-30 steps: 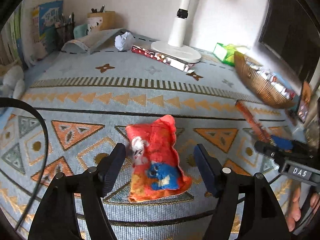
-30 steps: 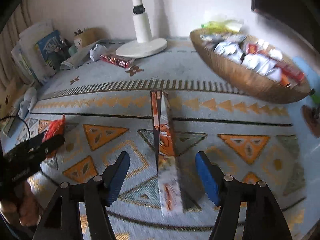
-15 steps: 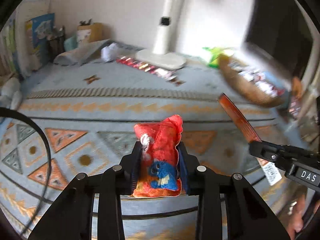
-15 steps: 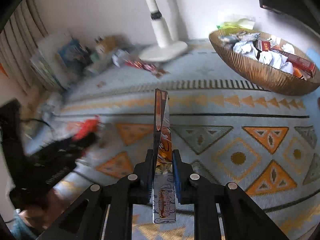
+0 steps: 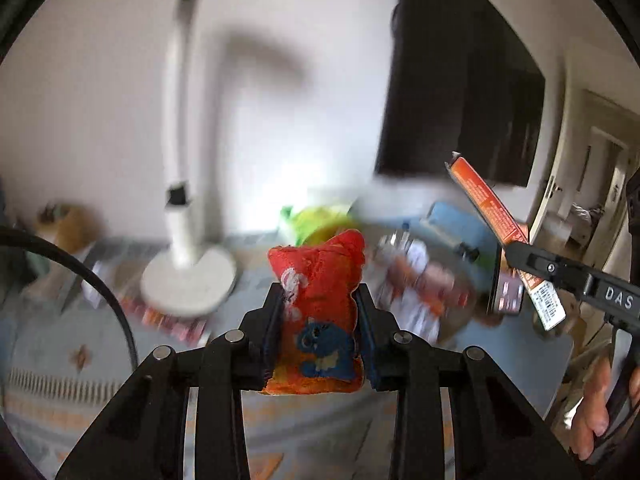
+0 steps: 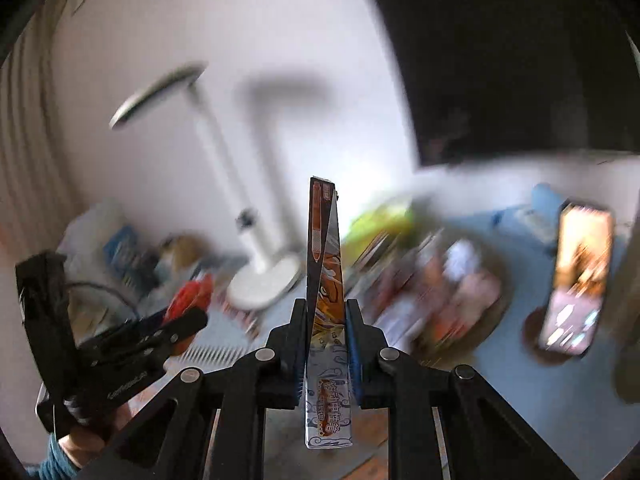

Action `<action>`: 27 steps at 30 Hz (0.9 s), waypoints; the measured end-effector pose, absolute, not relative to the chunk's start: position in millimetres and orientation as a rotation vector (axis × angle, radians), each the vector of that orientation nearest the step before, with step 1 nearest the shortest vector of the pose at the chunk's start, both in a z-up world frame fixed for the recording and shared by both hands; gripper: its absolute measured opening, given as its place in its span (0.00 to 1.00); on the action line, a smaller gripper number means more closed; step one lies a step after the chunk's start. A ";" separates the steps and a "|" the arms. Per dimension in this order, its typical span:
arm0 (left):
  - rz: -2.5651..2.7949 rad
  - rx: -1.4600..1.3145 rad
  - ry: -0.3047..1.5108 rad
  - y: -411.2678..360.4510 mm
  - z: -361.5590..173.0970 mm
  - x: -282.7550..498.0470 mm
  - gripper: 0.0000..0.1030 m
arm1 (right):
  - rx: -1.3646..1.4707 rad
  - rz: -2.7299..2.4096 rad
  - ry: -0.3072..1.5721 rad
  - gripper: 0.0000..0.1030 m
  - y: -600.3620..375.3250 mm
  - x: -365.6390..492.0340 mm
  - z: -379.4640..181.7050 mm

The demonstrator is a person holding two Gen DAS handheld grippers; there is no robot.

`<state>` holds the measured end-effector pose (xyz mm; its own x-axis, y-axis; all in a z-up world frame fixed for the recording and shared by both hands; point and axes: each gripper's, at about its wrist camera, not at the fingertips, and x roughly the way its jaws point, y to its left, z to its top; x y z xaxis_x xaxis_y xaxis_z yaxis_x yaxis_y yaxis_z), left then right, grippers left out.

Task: Organize objects
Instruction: 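Carry the chip bag and snack-stick box over the brown bowl and open both tools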

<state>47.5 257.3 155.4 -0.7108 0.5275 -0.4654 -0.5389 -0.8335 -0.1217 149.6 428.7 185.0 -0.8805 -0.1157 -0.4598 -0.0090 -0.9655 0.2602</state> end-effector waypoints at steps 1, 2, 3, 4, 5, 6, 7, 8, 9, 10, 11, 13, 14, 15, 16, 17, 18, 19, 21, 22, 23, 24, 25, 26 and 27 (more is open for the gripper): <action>2.464 -0.642 0.037 268.2 161.3 38.7 0.30 | 0.738 -2.989 -0.410 0.16 436.3 146.1 189.7; 2.455 -0.635 0.039 277.3 164.3 31.5 0.30 | 0.728 -3.011 -0.430 0.16 446.5 139.7 195.7; 2.442 -0.634 0.035 288.2 167.1 20.5 0.30 | 0.725 -3.028 -0.455 0.16 456.6 131.8 200.1; 2.429 -0.641 0.031 296.4 167.4 13.0 0.30 | 0.728 -3.035 -0.477 0.16 464.7 125.4 202.4; 2.415 -0.652 0.025 304.2 166.2 4.6 0.30 | 0.732 -3.040 -0.497 0.16 471.7 118.1 203.7; 2.403 -0.662 0.020 311.8 164.0 -4.0 0.30 | 0.740 -3.044 -0.511 0.16 478.3 109.4 203.8; 2.389 -0.679 0.022 320.8 160.0 -14.6 0.30 | 0.748 -3.048 -0.517 0.16 482.1 103.1 202.9; 2.378 -0.698 0.021 327.8 155.7 -23.3 0.30 | 0.760 -3.051 -0.523 0.16 487.3 96.2 201.5; 2.368 -0.713 0.016 332.6 151.8 -29.7 0.30 | 0.773 -3.051 -0.531 0.16 490.2 87.5 199.3; 2.350 -0.733 0.007 338.9 146.7 -38.7 0.30 | 0.779 -3.049 -0.546 0.16 492.3 81.7 197.2; 2.338 -0.744 0.002 343.0 142.9 -44.8 0.30 | 0.782 -3.041 -0.573 0.16 494.6 74.9 193.8; 2.322 -0.767 -0.003 351.3 134.9 -55.6 0.30 | 0.775 -3.026 -0.620 0.16 501.9 66.3 189.6; 2.316 -0.776 -0.016 352.5 131.6 -59.6 0.32 | 0.779 -3.017 -0.623 0.16 501.4 60.1 186.3; 2.306 -0.787 -0.036 353.5 127.9 -63.8 0.33 | 0.791 -3.013 -0.620 0.17 501.8 55.4 183.9; 2.290 -0.802 -0.066 354.1 123.1 -68.2 0.42 | 0.806 -3.005 -0.624 0.18 501.7 50.9 180.7; 2.280 -0.817 -0.085 354.4 119.3 -72.4 0.49 | 0.833 -2.988 -0.641 0.25 502.3 44.3 175.1; 2.274 -0.845 -0.094 354.5 114.8 -75.7 0.52 | 0.857 -2.976 -0.658 0.39 504.6 40.3 170.9; 2.261 -0.879 -0.097 354.1 110.4 -79.1 0.53 | 0.892 -2.958 -0.690 0.46 507.1 35.6 164.7; 2.235 -0.917 -0.099 349.6 106.0 -80.5 0.53 | 0.917 -2.936 -0.731 0.51 510.5 33.7 155.5; 2.236 -0.911 -0.096 345.4 105.3 -79.5 0.53 | 0.929 -2.934 -0.739 0.51 511.1 34.8 152.9; 2.243 -0.897 -0.091 340.8 106.4 -76.4 0.53 | 0.936 -2.932 -0.739 0.51 512.1 37.9 151.6; 2.252 -0.885 -0.087 335.5 108.2 -72.3 0.53 | 0.937 -2.933 -0.742 0.51 512.8 41.2 152.6; 2.260 -0.875 -0.086 328.3 111.1 -67.7 0.53 | 0.939 -2.936 -0.748 0.51 513.1 44.6 153.0; 2.264 -0.869 -0.091 321.9 112.7 -64.8 0.53 | 0.941 -2.938 -0.757 0.51 513.0 48.1 153.9; 2.269 -0.864 -0.100 313.2 114.9 -60.6 0.53 | 0.942 -2.937 -0.765 0.51 512.2 51.1 155.3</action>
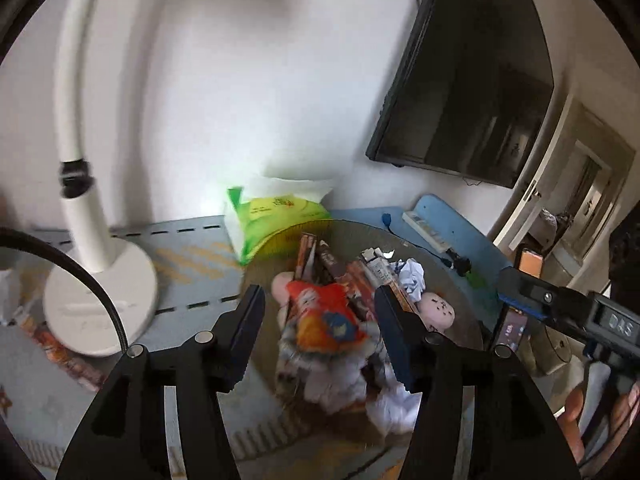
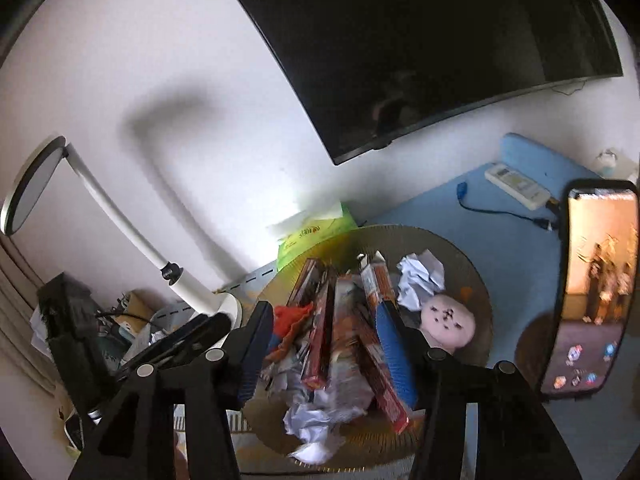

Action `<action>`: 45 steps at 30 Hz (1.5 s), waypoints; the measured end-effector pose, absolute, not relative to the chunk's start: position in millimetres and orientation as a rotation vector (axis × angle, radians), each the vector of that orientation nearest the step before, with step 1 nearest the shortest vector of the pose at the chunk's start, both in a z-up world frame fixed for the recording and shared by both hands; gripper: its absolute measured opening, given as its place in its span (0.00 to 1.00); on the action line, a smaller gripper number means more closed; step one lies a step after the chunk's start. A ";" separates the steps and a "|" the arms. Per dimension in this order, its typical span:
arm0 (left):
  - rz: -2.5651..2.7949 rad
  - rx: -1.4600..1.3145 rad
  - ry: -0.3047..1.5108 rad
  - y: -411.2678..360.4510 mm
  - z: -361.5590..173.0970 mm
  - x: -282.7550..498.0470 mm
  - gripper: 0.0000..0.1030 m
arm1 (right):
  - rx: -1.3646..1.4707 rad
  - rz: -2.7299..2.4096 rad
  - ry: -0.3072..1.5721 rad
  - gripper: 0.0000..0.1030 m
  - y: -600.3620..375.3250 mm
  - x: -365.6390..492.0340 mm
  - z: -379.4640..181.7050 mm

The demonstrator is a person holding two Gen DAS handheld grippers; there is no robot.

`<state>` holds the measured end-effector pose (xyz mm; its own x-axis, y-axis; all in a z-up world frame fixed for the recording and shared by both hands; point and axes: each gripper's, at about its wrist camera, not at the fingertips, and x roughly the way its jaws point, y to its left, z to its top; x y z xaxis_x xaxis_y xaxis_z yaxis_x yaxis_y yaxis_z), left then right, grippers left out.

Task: Organize objects
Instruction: 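Carry the chip bag and snack-stick box over the brown bowl and open both tools, then swing both open tools back toward the rug items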

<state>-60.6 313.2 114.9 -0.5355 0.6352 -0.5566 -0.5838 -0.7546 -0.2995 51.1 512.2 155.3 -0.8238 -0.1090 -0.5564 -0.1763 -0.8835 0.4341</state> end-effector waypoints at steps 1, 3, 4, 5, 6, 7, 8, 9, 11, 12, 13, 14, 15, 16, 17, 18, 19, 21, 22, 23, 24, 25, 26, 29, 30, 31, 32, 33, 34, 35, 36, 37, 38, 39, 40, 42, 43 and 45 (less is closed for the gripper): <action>2.278 -0.859 -0.112 303.5 116.8 -57.1 0.53 | -0.919 2.868 0.755 0.51 511.0 54.5 156.7; 2.302 -0.845 -0.127 281.8 123.6 -46.8 0.53 | -0.914 2.873 0.761 0.51 505.7 62.4 161.8; 2.315 -0.836 -0.132 272.8 126.9 -42.8 0.53 | -0.914 2.881 0.754 0.51 502.0 65.5 165.4; 2.334 -0.821 -0.138 260.0 130.8 -36.9 0.53 | -0.912 2.895 0.743 0.51 495.1 69.9 169.6; 2.355 -0.806 -0.144 246.1 135.2 -30.3 0.53 | -0.910 2.914 0.725 0.51 486.6 74.5 174.9; 2.381 -0.790 -0.149 228.9 139.7 -22.6 0.53 | -0.906 2.930 0.710 0.51 478.8 78.0 179.3; 2.407 -0.781 -0.150 215.0 143.3 -16.4 0.54 | -0.901 2.952 0.688 0.51 468.7 82.6 184.8; 2.441 -0.773 -0.147 200.8 145.9 -10.0 0.54 | -0.897 2.972 0.669 0.51 459.7 86.1 188.8; 2.537 -0.763 -0.121 171.0 149.2 3.1 0.55 | -0.890 3.014 0.639 0.54 440.9 92.0 195.4; 2.580 -0.762 -0.108 158.1 149.5 8.9 0.56 | -0.888 3.039 0.622 0.58 428.8 94.4 197.6; 2.624 -0.762 -0.098 142.4 148.6 16.0 0.57 | -0.888 3.062 0.607 0.60 417.5 96.0 198.3; 2.650 -0.766 -0.094 131.0 146.7 20.1 0.65 | -0.891 3.088 0.588 0.60 405.9 97.2 197.9; 2.677 -0.774 -0.094 118.0 143.7 23.9 0.71 | -0.900 3.109 0.566 0.60 394.0 96.7 195.4; 2.701 -0.783 -0.100 104.5 139.3 27.4 0.78 | -0.911 3.124 0.546 0.60 382.4 96.1 192.3; 2.729 -0.796 -0.110 89.1 130.9 30.4 0.80 | -0.928 3.139 0.528 0.60 369.9 94.6 187.4; 2.749 -0.810 -0.113 79.7 125.0 31.8 0.80 | -0.957 3.152 0.524 0.60 356.3 92.4 179.5; 2.780 -0.848 -0.100 67.4 113.0 32.4 0.80 | -0.979 3.159 0.530 0.61 348.5 90.3 172.8; 2.816 -0.922 -0.065 53.6 89.9 27.9 0.80 | -1.028 3.193 0.546 0.64 326.6 86.4 148.1; 2.831 -0.970 -0.050 46.1 74.1 24.8 0.80 | -1.024 3.219 0.535 0.64 317.9 86.4 135.2; 2.837 -1.015 -0.045 40.4 60.6 21.4 0.80 | -1.030 3.240 0.494 0.64 306.9 85.8 115.8; 2.832 -1.051 -0.054 35.5 51.0 19.2 0.80 | -1.066 3.230 0.450 0.64 297.9 83.8 99.4; 2.822 -1.096 -0.078 28.1 39.2 16.7 0.80 | -1.131 3.208 0.408 0.64 288.9 80.3 83.5; 2.817 -1.122 -0.101 23.3 31.9 15.1 0.80 | -1.210 3.191 0.395 0.64 281.6 75.9 68.3; 2.807 -1.171 -0.155 14.1 15.5 10.6 0.80 | -1.328 3.165 0.405 0.64 270.9 68.9 42.4; 2.804 -1.188 -0.158 13.4 14.3 8.5 0.80 | -1.335 3.156 0.388 0.64 268.5 67.5 37.7; 2.797 -1.182 -0.158 15.3 14.4 8.2 0.80 | -1.333 3.147 0.364 0.64 266.6 66.3 34.0; 2.800 -1.177 -0.159 14.6 14.1 9.3 0.80 | -1.327 3.133 0.337 0.64 266.4 65.6 30.0; 2.803 -1.192 -0.154 15.3 12.5 8.7 0.80 | -1.330 3.112 0.327 0.64 266.7 64.5 24.7; 2.803 -1.229 -0.143 17.7 9.5 6.9 0.80 | -1.351 3.091 0.336 0.64 267.0 63.5 21.2; 2.800 -1.255 -0.134 18.9 7.2 5.3 0.80 | -1.375 3.074 0.331 0.64 266.2 61.7 18.4; 2.793 -1.278 -0.123 19.8 5.3 4.0 0.80 | -1.374 3.073 0.316 0.64 266.2 62.1 18.5; 2.786 -1.300 -0.108 21.6 3.4 2.9 0.80 | -1.372 3.071 0.296 0.65 264.9 62.1 17.8; 2.782 -1.313 -0.097 22.8 1.6 2.2 0.80 | -1.383 3.063 0.273 0.65 263.6 61.9 17.2; 2.778 -1.324 -0.086 24.2 0.5 1.9 0.80 | -1.412 3.053 0.244 0.65 260.4 60.1 15.4; 2.773 -1.334 -0.075 25.5 -1.0 2.1 0.80 | -1.432 3.049 0.227 0.65 258.0 58.9 14.7; 2.771 -1.339 -0.066 26.3 -1.3 3.0 0.80 | -1.449 3.047 0.207 0.65 256.5 57.6 13.3; 2.772 -1.333 -0.066 26.4 -0.7 4.8 0.80 | -1.446 3.049 0.207 0.65 256.6 58.0 13.5; 2.757 -1.330 -0.042 27.9 1.8 6.4 0.80 | -1.460 3.051 0.228 0.65 259.5 57.5 13.2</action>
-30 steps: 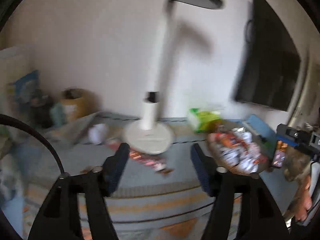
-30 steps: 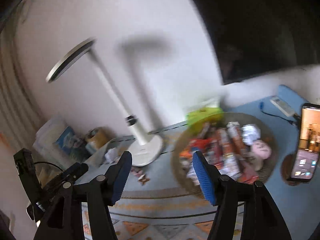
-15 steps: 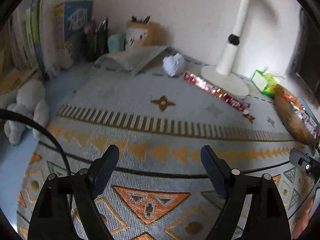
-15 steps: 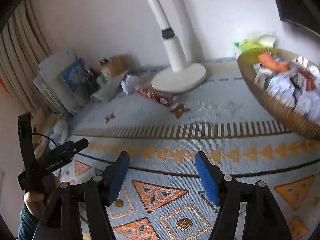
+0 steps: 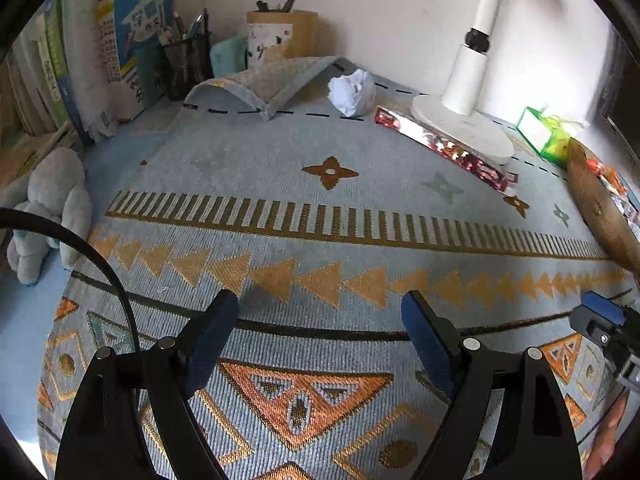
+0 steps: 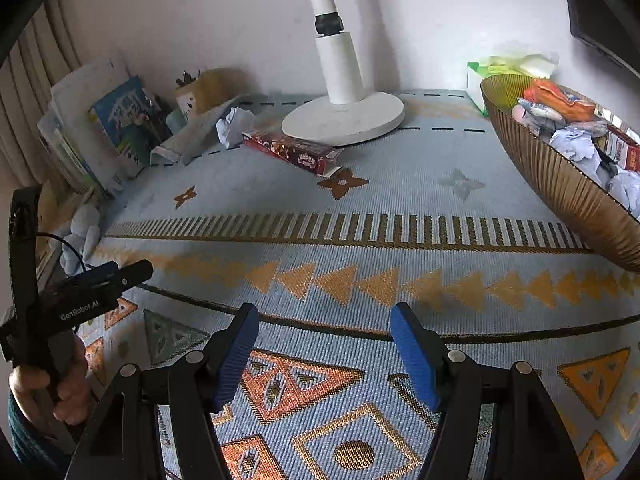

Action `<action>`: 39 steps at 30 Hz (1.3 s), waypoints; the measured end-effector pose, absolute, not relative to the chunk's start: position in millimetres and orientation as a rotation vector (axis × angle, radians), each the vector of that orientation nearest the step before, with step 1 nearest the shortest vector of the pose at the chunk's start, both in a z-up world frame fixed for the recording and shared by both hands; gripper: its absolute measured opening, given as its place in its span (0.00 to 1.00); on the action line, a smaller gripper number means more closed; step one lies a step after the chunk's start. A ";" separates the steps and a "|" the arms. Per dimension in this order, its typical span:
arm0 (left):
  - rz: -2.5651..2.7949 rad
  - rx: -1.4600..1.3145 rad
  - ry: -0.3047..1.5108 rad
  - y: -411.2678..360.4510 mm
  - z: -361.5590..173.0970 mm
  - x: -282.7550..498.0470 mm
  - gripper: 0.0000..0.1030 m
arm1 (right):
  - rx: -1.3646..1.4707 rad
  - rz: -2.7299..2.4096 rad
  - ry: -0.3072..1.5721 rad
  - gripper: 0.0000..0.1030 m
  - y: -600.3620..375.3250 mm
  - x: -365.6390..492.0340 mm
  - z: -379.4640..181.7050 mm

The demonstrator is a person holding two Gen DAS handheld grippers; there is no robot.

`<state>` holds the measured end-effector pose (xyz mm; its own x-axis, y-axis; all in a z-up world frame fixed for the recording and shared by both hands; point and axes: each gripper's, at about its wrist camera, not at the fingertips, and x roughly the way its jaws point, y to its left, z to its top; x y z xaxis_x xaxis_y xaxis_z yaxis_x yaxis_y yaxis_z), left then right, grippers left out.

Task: Organize objects
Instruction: 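Swing both open tools back toward the rug items, then grasp the white paper ball with the left tool while the right tool grasps a snack-stick packet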

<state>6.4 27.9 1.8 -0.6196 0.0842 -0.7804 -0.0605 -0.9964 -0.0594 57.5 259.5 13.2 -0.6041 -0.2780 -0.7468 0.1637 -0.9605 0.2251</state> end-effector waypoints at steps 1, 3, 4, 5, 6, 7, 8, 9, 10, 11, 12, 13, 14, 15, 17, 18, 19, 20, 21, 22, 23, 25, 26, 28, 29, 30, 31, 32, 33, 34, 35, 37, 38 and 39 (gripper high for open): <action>2.734 -1.344 0.019 30.9 6.1 6.5 0.80 | 1.268 -2.590 -0.204 0.65 260.4 55.4 12.4; 2.694 -1.321 0.129 35.2 22.8 5.4 0.80 | 1.318 -2.535 -0.249 0.65 261.3 48.0 15.8; 2.687 -1.270 0.169 36.2 39.0 3.1 0.80 | 1.331 -2.507 -0.260 0.65 259.9 43.9 18.0; 2.687 -1.228 0.170 35.5 51.2 -0.8 0.81 | 1.345 -2.465 -0.272 0.65 257.4 35.7 23.7; 2.680 -1.181 0.142 33.2 66.2 -9.1 0.81 | 1.348 -2.443 -0.271 0.65 254.2 26.8 30.5; 2.666 -1.157 0.105 31.1 75.4 -18.9 0.82 | 1.337 -2.441 -0.263 0.65 251.1 18.1 37.8; 2.650 -1.134 0.061 28.5 82.2 -31.5 0.83 | 1.313 -2.450 -0.251 0.65 247.9 8.7 45.3; 2.643 -1.107 0.020 26.3 86.3 -45.3 0.83 | 1.287 -2.465 -0.229 0.65 244.3 -3.7 51.7; 2.651 -1.084 -0.015 25.1 87.9 -63.7 0.83 | 1.271 -2.479 -0.205 0.65 240.7 -14.2 54.1; 2.663 -1.075 -0.031 25.1 86.1 -80.0 0.83 | 1.247 -2.512 -0.177 0.65 237.8 -29.0 53.9; 2.664 -1.077 -0.035 27.4 82.0 -98.4 0.83 | 1.240 -2.540 -0.168 0.65 236.7 -37.8 52.1; 2.655 -1.076 -0.039 30.3 76.8 -112.6 0.83 | 1.234 -2.568 -0.155 0.65 235.5 -46.6 49.4; 2.650 -1.079 -0.045 32.4 70.9 -126.2 0.83 | 1.225 -2.589 -0.138 0.65 234.0 -55.9 45.7; 2.654 -1.094 -0.052 35.4 64.3 -141.4 0.83 | 1.223 -2.603 -0.120 0.65 232.0 -65.9 40.6; 2.643 -1.145 -0.061 42.7 47.6 -172.0 0.83 | 1.250 -2.603 -0.097 0.65 227.1 -81.6 30.8; 2.639 -1.170 -0.070 44.7 39.9 -184.9 0.83 | 1.269 -2.586 -0.100 0.65 224.8 -89.8 25.3; 2.634 -1.197 -0.088 46.7 31.5 -198.5 0.83 | 1.279 -2.569 -0.108 0.65 223.2 -95.5 21.3; 2.629 -1.210 -0.100 47.9 25.9 -205.8 0.83 | 1.285 -2.556 -0.113 0.65 222.1 -99.7 17.9; 2.628 -1.225 -0.110 48.6 20.9 -214.4 0.83 | 1.286 -2.553 -0.107 0.65 220.6 -102.7 14.3; 2.631 -1.245 -0.116 48.9 16.4 -223.7 0.83 | 1.285 -2.557 -0.098 0.65 219.6 -104.8 12.3; 2.634 -1.247 -0.126 48.5 13.9 -229.2 0.83 | 1.275 -2.565 -0.085 0.65 218.5 -106.4 10.6; 2.635 -1.241 -0.143 48.3 10.2 -235.6 0.82 | 1.264 -2.564 -0.088 0.65 217.2 -109.0 10.8; 2.624 -1.237 -0.146 49.6 8.6 -236.8 0.77 | 1.259 -2.556 -0.088 0.65 215.7 -110.9 10.8; 2.598 -1.229 -0.100 56.9 4.1 -236.2 0.62 | 1.247 -2.536 -0.075 0.65 211.3 -111.3 10.7; 2.585 -1.246 -0.068 61.7 1.7 -236.2 0.49 | 1.242 -2.529 -0.060 0.61 209.2 -109.5 10.5; 2.600 -1.230 -0.040 65.1 2.4 -234.1 0.45 | 1.236 -2.530 -0.042 0.48 207.2 -107.4 10.4; 2.596 -1.215 -0.027 68.6 2.8 -231.2 0.41 | 1.226 -2.530 -0.030 0.43 205.9 -105.4 10.5; 2.599 -1.208 -0.015 70.7 3.0 -229.1 0.40 | 1.224 -2.521 -0.029 0.36 205.8 -104.0 9.6; 2.613 -1.198 -0.005 71.8 4.0 -226.5 0.40 | 1.216 -2.514 -0.035 0.31 206.4 -103.3 9.6; 2.624 -1.178 -0.013 71.3 5.7 -223.0 0.39 | 1.208 -2.497 -0.051 0.30 207.5 -103.0 9.3; 2.632 -1.163 -0.027 69.9 7.1 -220.1 0.39 | 1.202 -2.486 -0.064 0.27 208.1 -102.7 9.2; 2.654 -1.141 -0.061 65.7 9.2 -215.8 0.39 | 1.193 -2.476 -0.083 0.22 210.0 -102.5 8.8; 2.638 -1.144 -0.074 64.9 8.6 -216.5 0.39 | 1.192 -2.474 -0.086 0.22 210.4 -102.5 8.7; 2.624 -1.161 -0.079 64.9 7.1 -218.1 0.39 | 1.191 -2.475 -0.088 0.21 210.3 -102.4 8.6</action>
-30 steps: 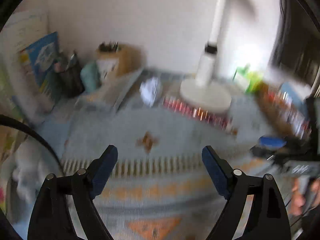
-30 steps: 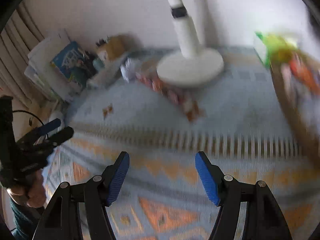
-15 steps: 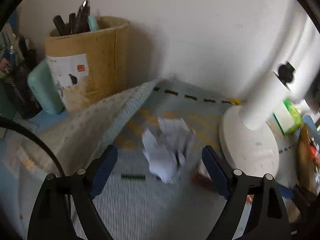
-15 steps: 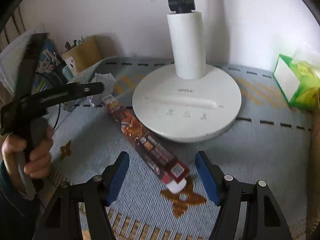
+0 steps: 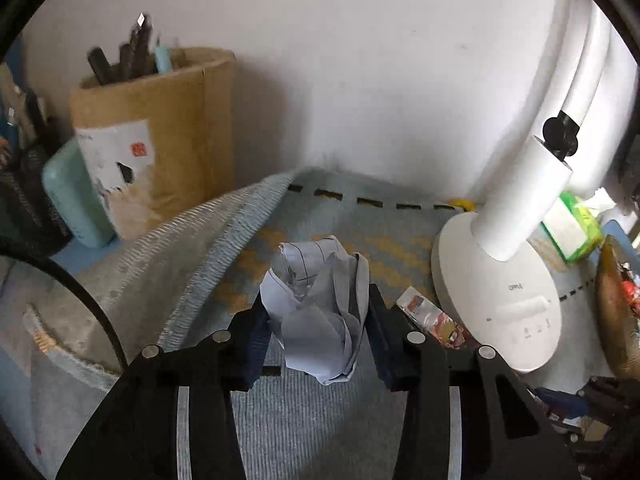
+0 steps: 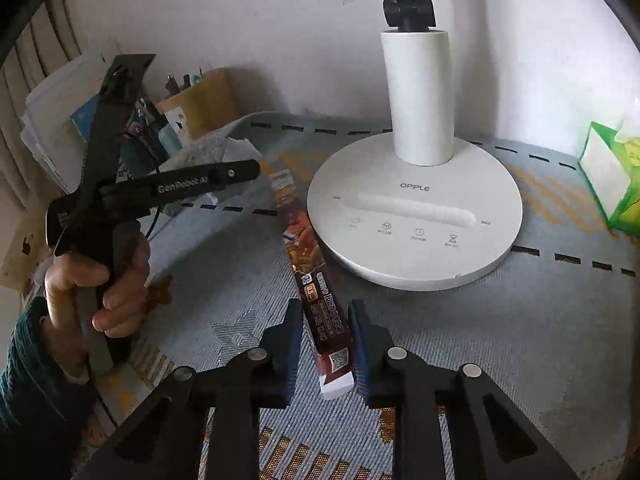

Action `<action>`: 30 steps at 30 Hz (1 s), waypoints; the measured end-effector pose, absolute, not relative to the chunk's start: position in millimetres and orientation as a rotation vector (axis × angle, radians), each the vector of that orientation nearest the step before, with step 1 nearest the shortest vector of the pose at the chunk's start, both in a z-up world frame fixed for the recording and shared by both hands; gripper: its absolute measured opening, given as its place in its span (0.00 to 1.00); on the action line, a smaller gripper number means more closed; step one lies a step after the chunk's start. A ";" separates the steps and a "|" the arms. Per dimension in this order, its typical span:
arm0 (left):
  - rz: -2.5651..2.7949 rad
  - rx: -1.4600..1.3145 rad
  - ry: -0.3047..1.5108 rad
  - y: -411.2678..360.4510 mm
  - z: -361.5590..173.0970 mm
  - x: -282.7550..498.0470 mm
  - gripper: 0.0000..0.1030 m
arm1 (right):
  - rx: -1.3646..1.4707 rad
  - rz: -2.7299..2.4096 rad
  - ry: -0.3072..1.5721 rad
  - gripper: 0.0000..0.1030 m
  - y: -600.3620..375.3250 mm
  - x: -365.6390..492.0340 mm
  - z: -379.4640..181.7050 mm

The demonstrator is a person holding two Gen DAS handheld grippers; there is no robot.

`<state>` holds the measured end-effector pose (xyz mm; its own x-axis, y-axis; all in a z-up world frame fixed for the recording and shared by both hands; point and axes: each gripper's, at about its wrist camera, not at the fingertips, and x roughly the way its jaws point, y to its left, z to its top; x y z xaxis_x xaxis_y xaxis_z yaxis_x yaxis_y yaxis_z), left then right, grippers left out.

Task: Organize objects
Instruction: 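Grasp the white paper ball with the left tool while the right tool grasps a snack-stick packet, then carry the paper ball and snack-stick packet over the brown bowl and open both tools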

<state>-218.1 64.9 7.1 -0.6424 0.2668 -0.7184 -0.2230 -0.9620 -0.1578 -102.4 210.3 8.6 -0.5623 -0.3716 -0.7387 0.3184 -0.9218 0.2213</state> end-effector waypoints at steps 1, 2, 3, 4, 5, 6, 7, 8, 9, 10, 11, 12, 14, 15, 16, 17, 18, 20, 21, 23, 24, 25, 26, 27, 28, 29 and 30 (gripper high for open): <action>2.623 -1.185 -0.079 65.5 5.9 -218.6 0.39 | 1.187 -2.477 -0.087 0.21 210.0 -101.8 8.9; 2.624 -1.195 -0.069 66.8 6.3 -215.3 0.39 | 1.179 -2.476 -0.084 0.20 209.6 -100.4 9.5; 2.622 -1.199 -0.059 68.2 8.1 -207.7 0.39 | 1.159 -2.479 -0.077 0.19 209.2 -96.8 11.4; 2.613 -1.193 -0.057 69.3 12.5 -193.3 0.39 | 1.150 -2.486 -0.065 0.19 209.1 -92.4 12.9; 2.606 -1.177 -0.052 69.9 18.1 -178.0 0.39 | 1.166 -2.490 -0.041 0.18 209.1 -86.3 13.7; 2.602 -1.160 -0.039 70.4 23.5 -163.5 0.39 | 1.188 -2.488 -0.034 0.17 209.6 -80.0 13.4; 2.602 -1.144 -0.010 71.6 30.9 -141.8 0.39 | 1.201 -2.484 -0.049 0.17 212.4 -69.2 13.3; 2.602 -1.136 0.016 72.1 35.6 -124.0 0.39 | 1.209 -2.475 -0.066 0.16 215.7 -54.9 14.4; 2.599 -1.128 0.041 73.4 40.2 -104.4 0.39 | 1.207 -2.489 -0.073 0.16 220.1 -36.3 17.5; 2.590 -1.119 0.063 72.8 43.4 -84.6 0.39 | 1.202 -2.503 -0.076 0.16 222.6 -24.4 19.6; 2.581 -1.113 0.084 72.8 45.8 -65.2 0.39 | 1.196 -2.521 -0.082 0.15 226.9 -7.6 22.9; 2.577 -1.109 0.104 74.4 46.7 -39.6 0.39 | 1.191 -2.543 -0.093 0.15 233.3 14.6 26.7; 2.565 -1.103 0.099 73.8 47.1 0.8 0.39 | 1.186 -2.559 -0.113 0.15 244.1 43.1 29.5; 2.556 -1.097 0.086 73.0 47.5 11.5 0.39 | 1.200 -2.549 -0.151 0.15 253.0 62.3 29.5; 2.542 -1.089 0.063 72.5 46.4 30.4 0.39 | 1.210 -2.538 -0.179 0.15 259.3 73.4 29.3; 2.530 -1.088 0.046 72.6 45.0 38.4 0.39 | 1.224 -2.529 -0.212 0.15 268.4 89.6 28.8; 2.518 -1.086 0.025 71.8 42.4 48.0 0.39 | 1.233 -2.531 -0.227 0.15 277.2 104.5 28.8; 2.493 -1.082 -0.016 76.7 35.3 70.0 0.39 | 1.235 -2.556 -0.217 0.15 291.3 133.4 32.7; 2.486 -1.080 -0.022 79.5 29.7 74.3 0.39 | 1.226 -2.582 -0.190 0.15 295.5 148.8 35.6; 2.487 -1.074 -0.003 87.8 20.1 80.8 0.39 | 1.222 -2.609 -0.143 0.15 297.4 166.8 37.6; 2.490 -1.078 0.012 92.2 17.1 80.6 0.39 | 1.220 -2.616 -0.120 0.15 297.3 174.4 36.7; 2.497 -1.086 0.027 95.7 14.4 79.9 0.39 | 1.217 -2.623 -0.104 0.15 297.5 180.6 34.9; 2.509 -1.093 0.046 97.2 13.6 81.3 0.39 | 1.221 -2.629 -0.089 0.15 297.1 184.9 31.5; 2.519 -1.097 0.064 98.6 12.9 80.4 0.39 | 1.242 -2.623 -0.081 0.17 296.7 186.2 25.9; 2.521 -1.090 0.070 99.1 13.2 78.6 0.39 | 1.264 -2.612 -0.084 0.19 298.2 186.2 22.0; 2.518 -1.083 0.070 99.0 12.4 78.3 0.40 | 1.298 -2.588 -0.101 0.23 298.4 182.2 16.7; 2.514 -1.084 0.074 98.6 10.9 77.7 0.40 | 1.330 -2.555 -0.138 0.26 300.7 179.8 12.1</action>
